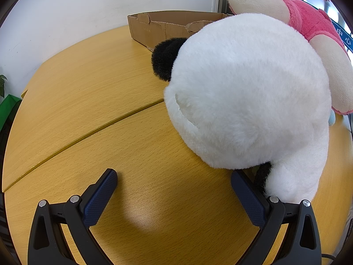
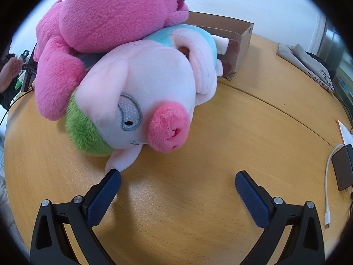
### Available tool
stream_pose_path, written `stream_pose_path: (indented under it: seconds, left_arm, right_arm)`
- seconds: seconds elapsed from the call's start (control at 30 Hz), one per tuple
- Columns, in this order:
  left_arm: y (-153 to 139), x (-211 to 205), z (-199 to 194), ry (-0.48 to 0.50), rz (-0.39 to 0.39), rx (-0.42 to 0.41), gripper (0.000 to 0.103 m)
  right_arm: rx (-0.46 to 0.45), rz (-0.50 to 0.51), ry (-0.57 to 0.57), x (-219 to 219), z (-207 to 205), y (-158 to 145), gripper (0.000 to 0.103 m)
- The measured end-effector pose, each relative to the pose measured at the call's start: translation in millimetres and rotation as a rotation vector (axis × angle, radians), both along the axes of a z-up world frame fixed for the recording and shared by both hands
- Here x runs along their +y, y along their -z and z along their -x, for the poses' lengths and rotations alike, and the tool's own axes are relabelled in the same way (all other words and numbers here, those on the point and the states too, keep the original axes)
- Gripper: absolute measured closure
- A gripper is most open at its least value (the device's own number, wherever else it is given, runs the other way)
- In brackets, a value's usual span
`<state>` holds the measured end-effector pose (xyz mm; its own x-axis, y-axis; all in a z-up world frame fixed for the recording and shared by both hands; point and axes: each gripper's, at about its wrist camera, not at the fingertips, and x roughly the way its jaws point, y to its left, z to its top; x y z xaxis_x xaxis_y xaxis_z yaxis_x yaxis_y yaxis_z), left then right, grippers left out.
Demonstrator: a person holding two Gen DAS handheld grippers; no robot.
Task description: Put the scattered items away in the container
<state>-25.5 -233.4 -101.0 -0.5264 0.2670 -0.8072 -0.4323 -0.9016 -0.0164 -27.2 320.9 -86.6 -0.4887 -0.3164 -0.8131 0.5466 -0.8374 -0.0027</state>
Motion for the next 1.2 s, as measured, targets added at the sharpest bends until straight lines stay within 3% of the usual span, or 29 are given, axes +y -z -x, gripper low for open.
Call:
stream_pose_path:
  seconds: [0.37,0.47,0.6,0.7,0.83,0.93,1.07,1.2]
  left_arm:
    - [4,1,3,-0.019,-0.001,0.0,0.0]
    - [5,2,-3,-0.114,0.005,-0.005,0.0]
    - [2,-1,-19,-0.244,0.057,-0.095,0.0]
    - [-12,1,-54,-0.454,0.139,-0.021,0.002]
    - [-53,16,-104,-0.601,-0.022,0.034,0.001]
    - [-102,49,-137,-0.669,-0.156,0.145,0.0]
    - [-137,129,-143,-0.562,-0.215,0.279,0.0]
    - [-169,191,-130,-0.429,-0.303,0.305,0.0]
  right_arm:
    - [0.004,-0.006,0.114,-7,-13,2,0.0]
    - [0.007,-0.007,0.15,-7,-17,2,0.001]
    - [0.015,-0.02,0.276,-3,-29,1,0.001]
    - [0.046,-0.002,0.36,-2,-52,-8,0.001]
    - [0.168,0.003,0.431,-9,-79,-46,0.001]
    - [0.259,0.042,0.447,-25,-89,-83,0.001]
    - [0.317,0.146,0.469,-53,-87,-121,0.001]
    - [0.292,0.184,0.454,-73,-74,-131,0.001]
